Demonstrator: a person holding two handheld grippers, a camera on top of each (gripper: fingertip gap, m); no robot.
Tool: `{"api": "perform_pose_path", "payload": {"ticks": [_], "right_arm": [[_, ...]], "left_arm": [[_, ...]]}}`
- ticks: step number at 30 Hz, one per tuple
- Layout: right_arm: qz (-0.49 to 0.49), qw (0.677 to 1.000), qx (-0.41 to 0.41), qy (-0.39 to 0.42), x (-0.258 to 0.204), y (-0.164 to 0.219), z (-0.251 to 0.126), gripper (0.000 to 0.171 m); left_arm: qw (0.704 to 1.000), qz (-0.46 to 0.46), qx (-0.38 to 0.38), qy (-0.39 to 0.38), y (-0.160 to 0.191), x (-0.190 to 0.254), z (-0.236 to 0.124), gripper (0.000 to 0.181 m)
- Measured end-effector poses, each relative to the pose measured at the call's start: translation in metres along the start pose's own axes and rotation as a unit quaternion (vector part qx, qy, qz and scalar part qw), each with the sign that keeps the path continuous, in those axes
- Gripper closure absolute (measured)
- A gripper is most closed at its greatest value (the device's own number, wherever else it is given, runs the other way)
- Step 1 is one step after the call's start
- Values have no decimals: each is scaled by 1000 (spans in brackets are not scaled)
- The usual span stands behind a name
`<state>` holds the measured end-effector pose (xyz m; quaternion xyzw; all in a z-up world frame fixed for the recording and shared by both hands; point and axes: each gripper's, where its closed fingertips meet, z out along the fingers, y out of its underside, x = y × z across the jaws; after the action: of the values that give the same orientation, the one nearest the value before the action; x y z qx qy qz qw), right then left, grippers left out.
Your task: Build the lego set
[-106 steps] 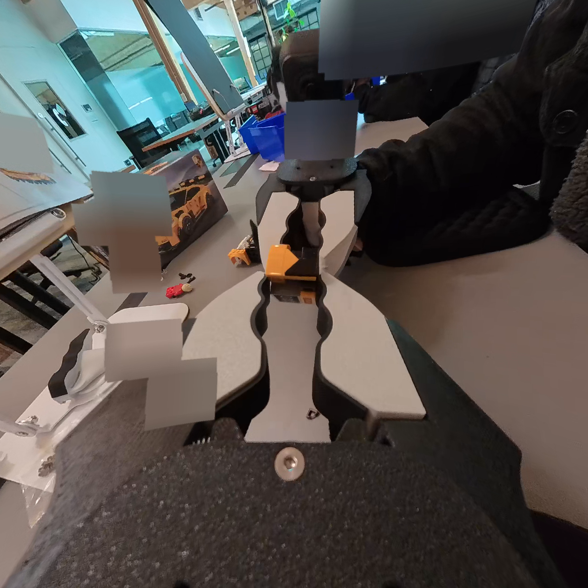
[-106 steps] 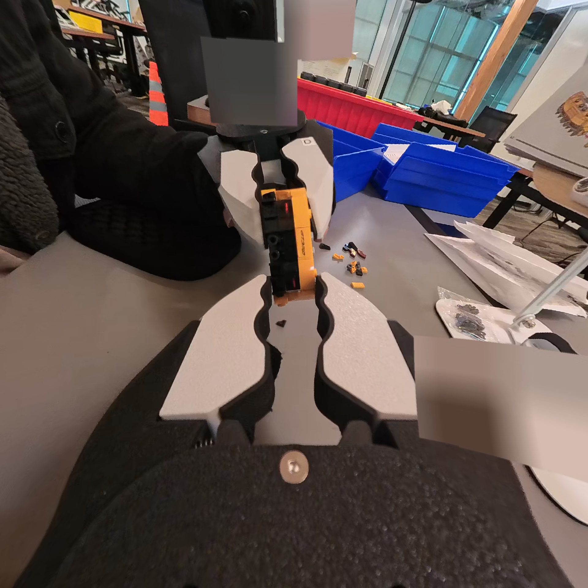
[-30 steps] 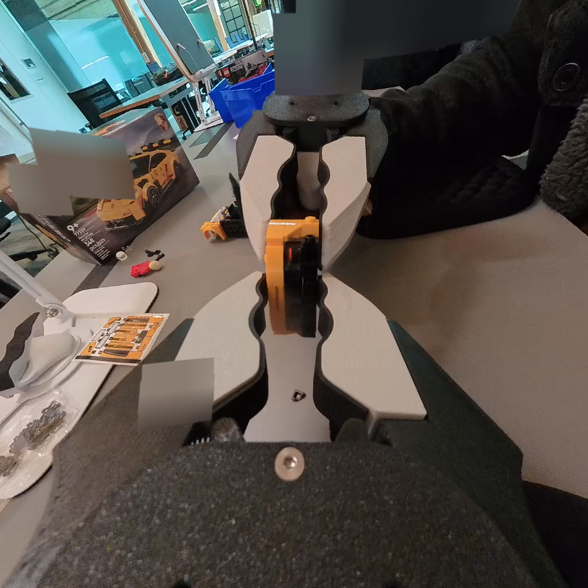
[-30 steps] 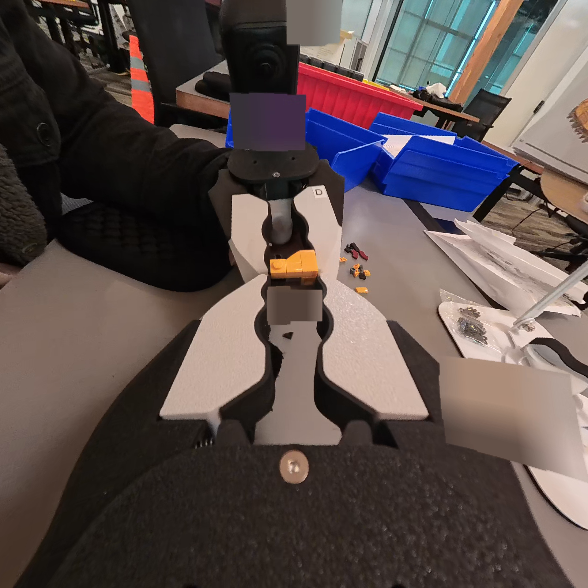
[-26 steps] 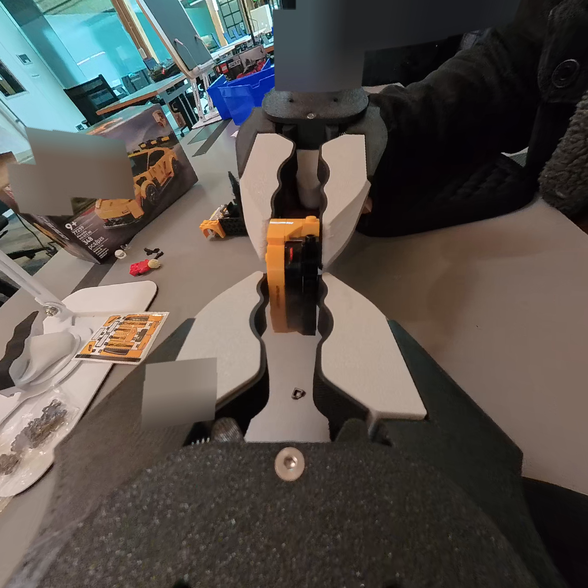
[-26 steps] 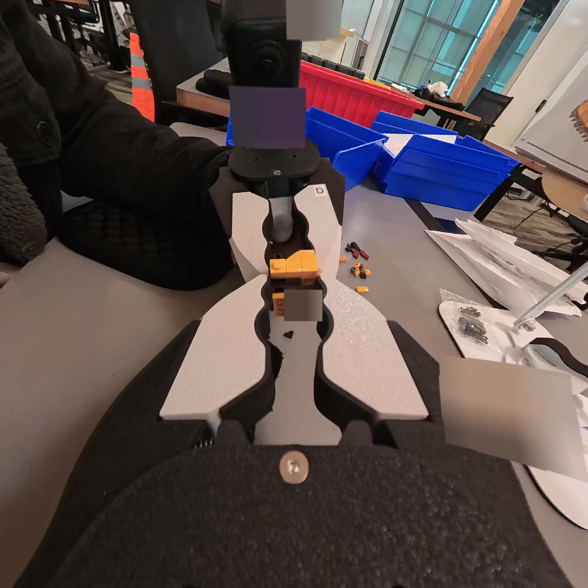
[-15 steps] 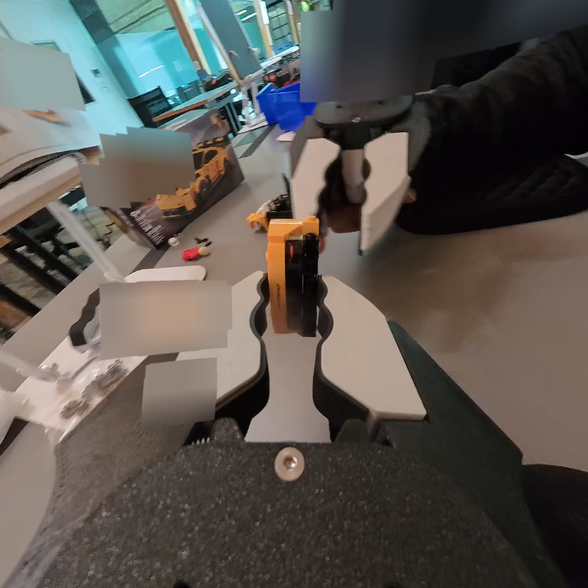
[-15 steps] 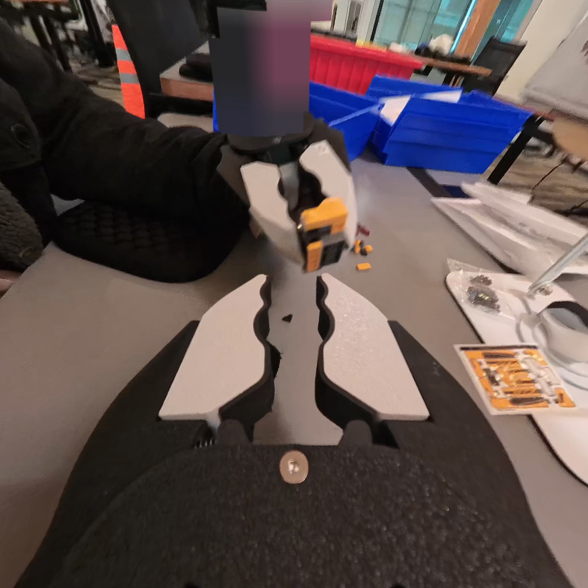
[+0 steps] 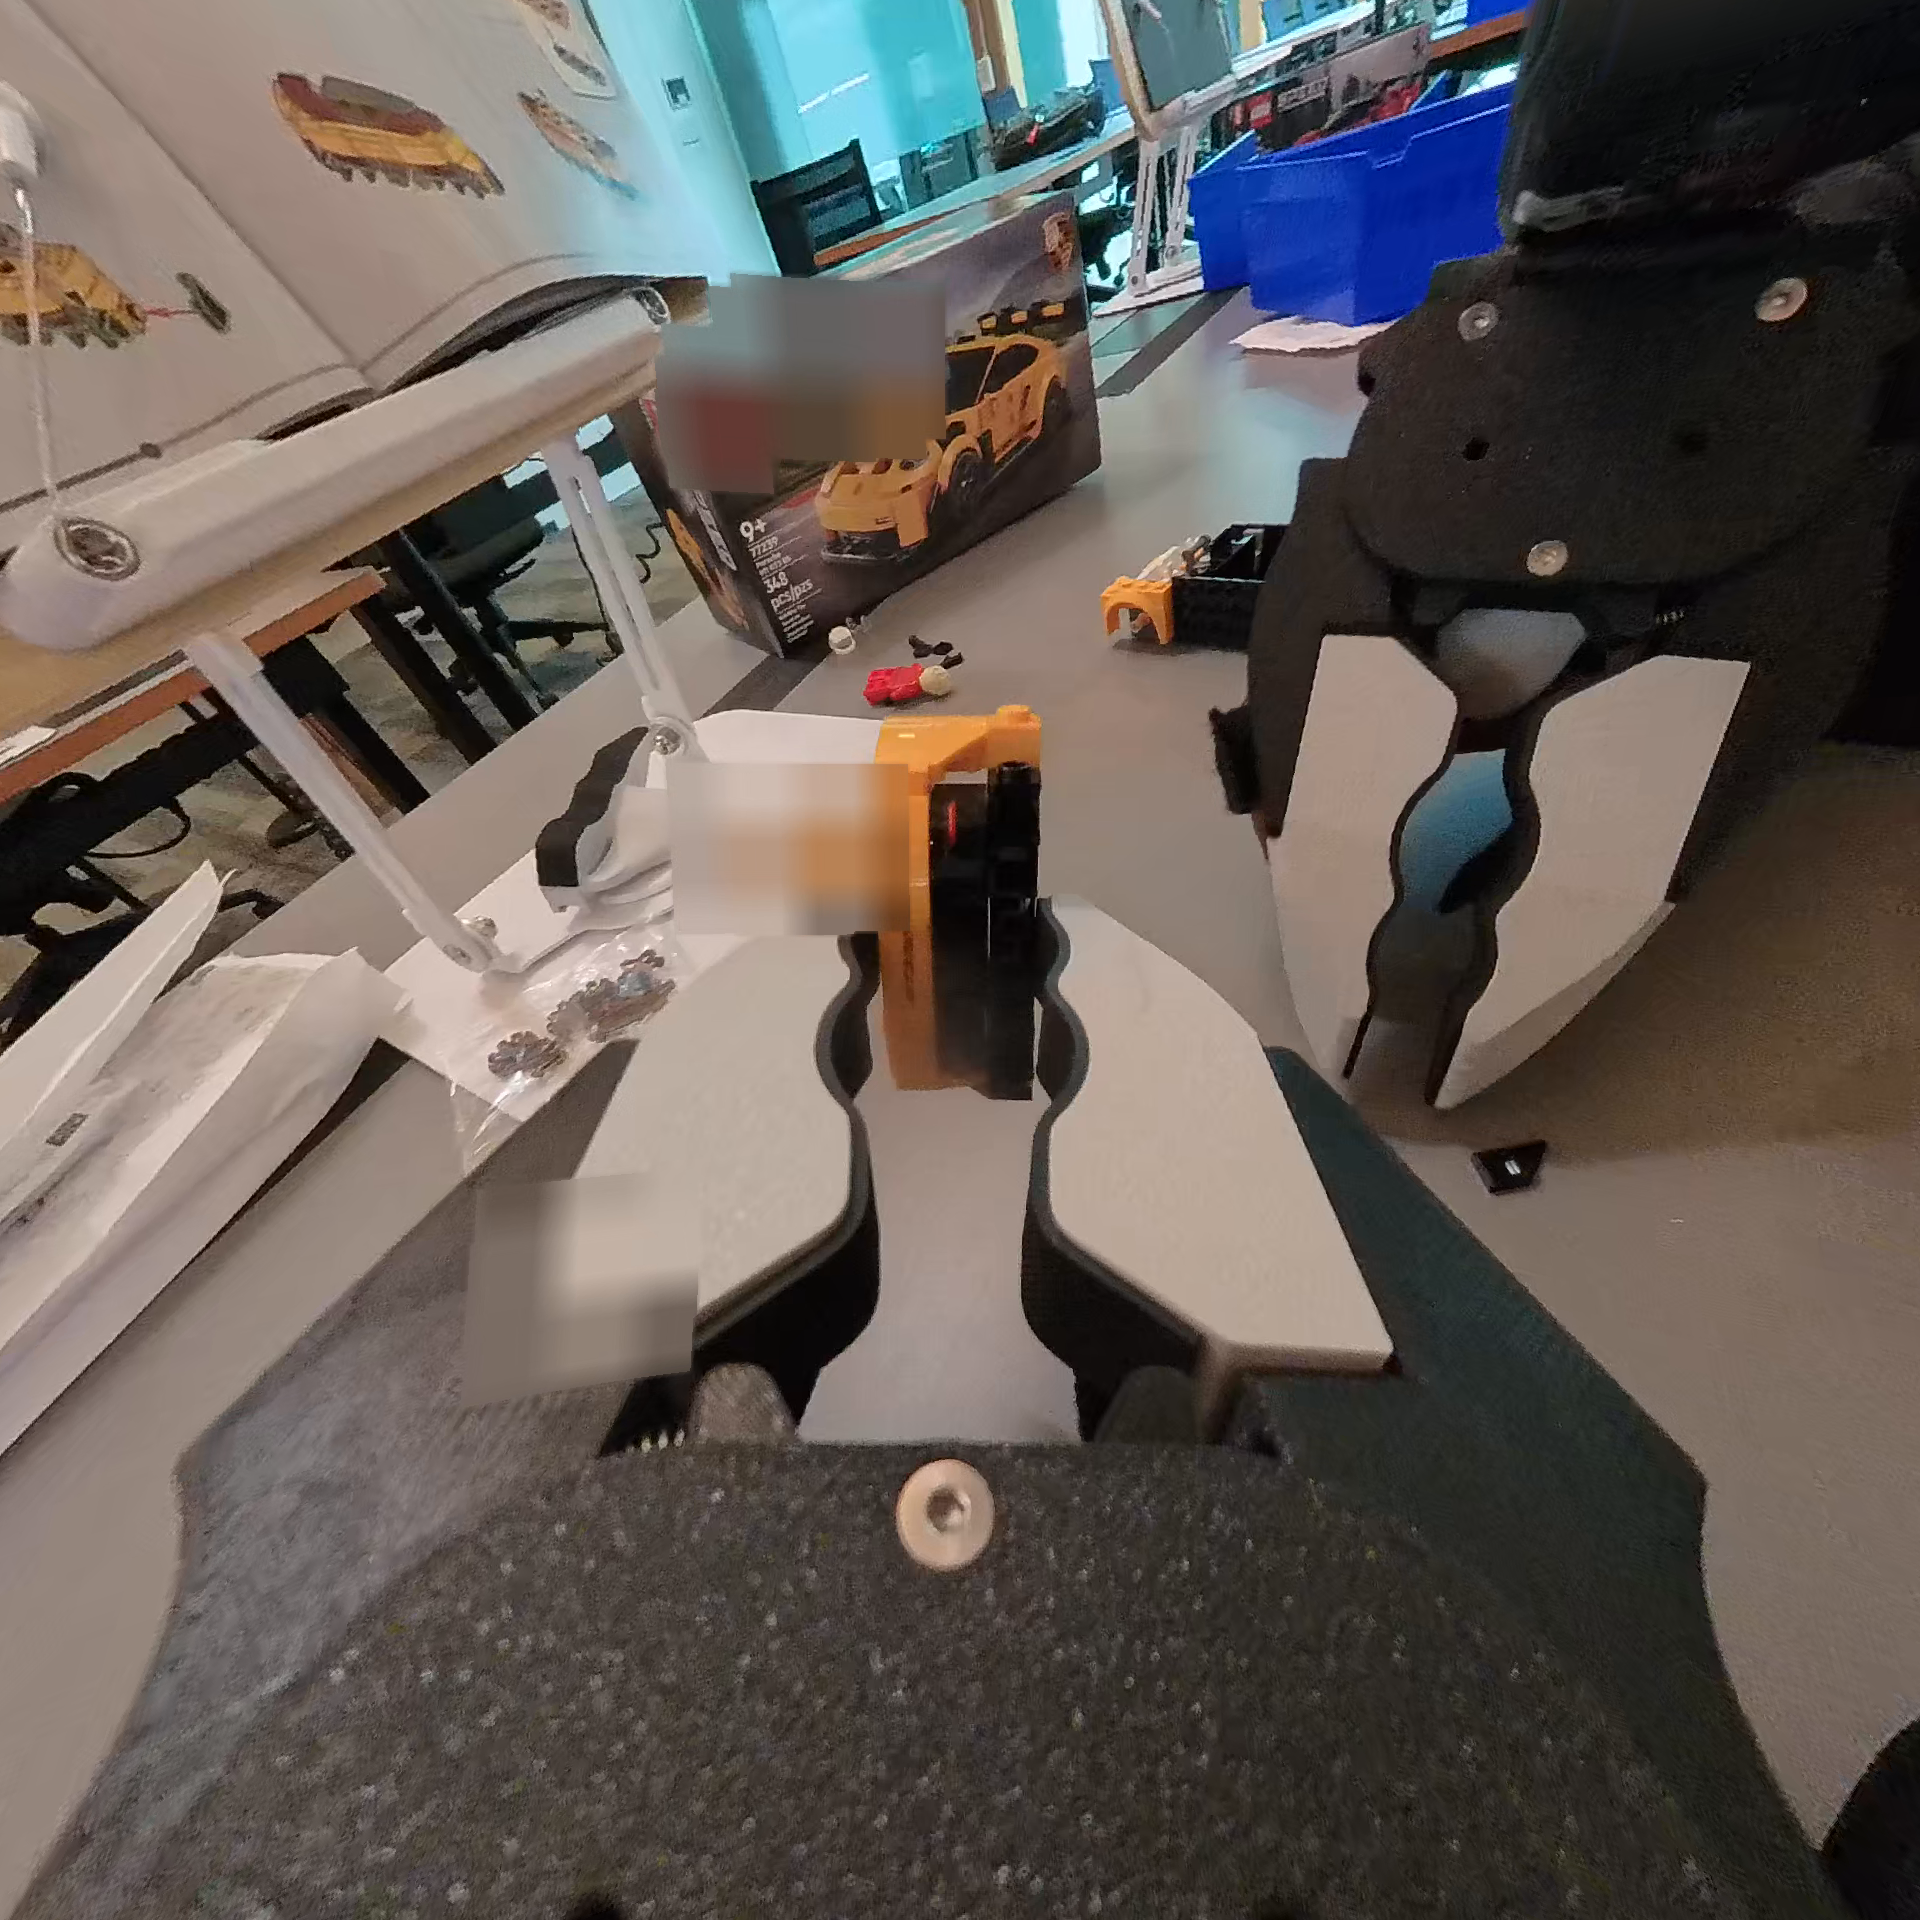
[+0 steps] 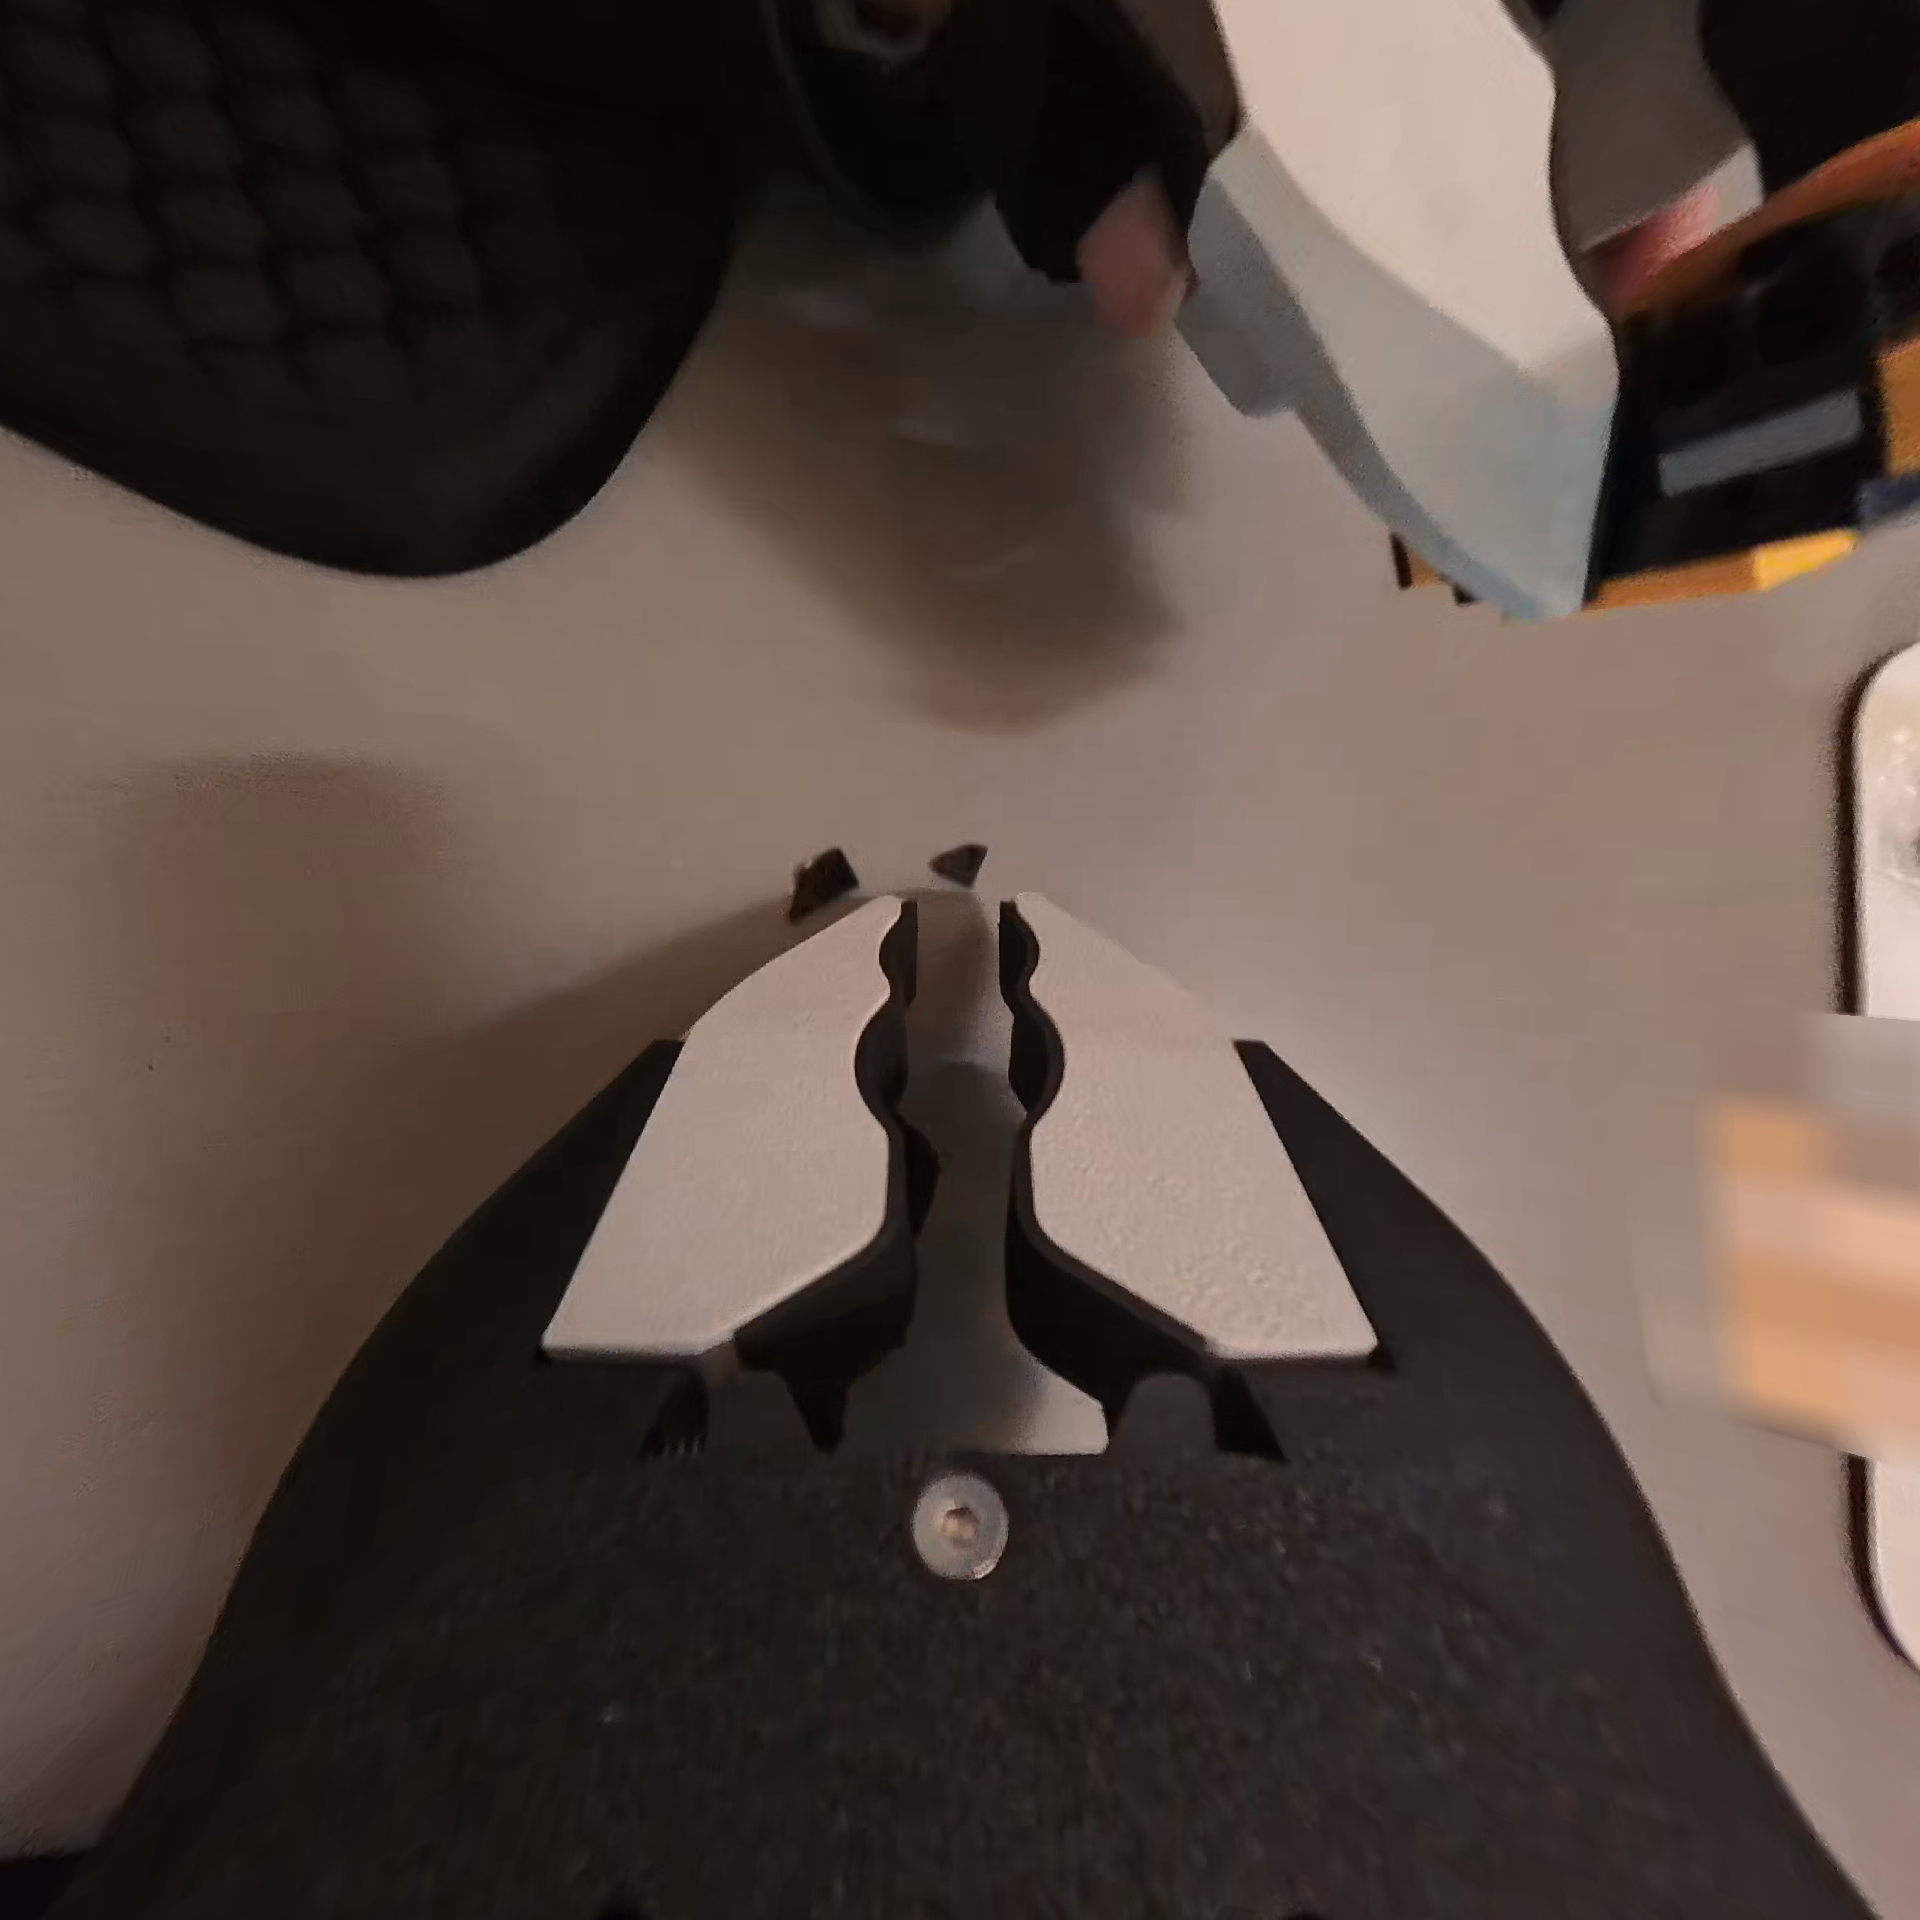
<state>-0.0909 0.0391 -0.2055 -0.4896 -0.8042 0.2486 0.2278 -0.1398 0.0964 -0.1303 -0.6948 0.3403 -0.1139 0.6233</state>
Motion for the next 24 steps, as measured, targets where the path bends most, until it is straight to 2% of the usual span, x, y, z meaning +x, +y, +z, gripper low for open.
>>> {"api": "perform_pose_path", "payload": {"ticks": [5,10,12,17,19,22,24], "right_arm": [[-6,999,-39,-29,-2,-2,11,160],[2,999,-40,-30,0,-3,12,165],[10,998,-32,-50,-7,-2,6,171],[3,987,-47,-152,-52,22,-33,171],[5,992,-36,-125,-53,25,-39,171],[0,1000,-6,-21,-26,17,-35,168],[-11,1000,3,21,-12,11,-26,165]], "left_arm": [[1000,-13,5,4,0,-1,-1,153],[1000,-20,2,12,2,0,0,153],[1000,-21,-1,14,3,1,0,153],[999,-20,-7,25,5,5,2,153],[999,-18,-10,28,6,7,3,153],[999,-17,-14,32,8,10,5,153],[999,-16,-17,32,9,10,6,153]]}}
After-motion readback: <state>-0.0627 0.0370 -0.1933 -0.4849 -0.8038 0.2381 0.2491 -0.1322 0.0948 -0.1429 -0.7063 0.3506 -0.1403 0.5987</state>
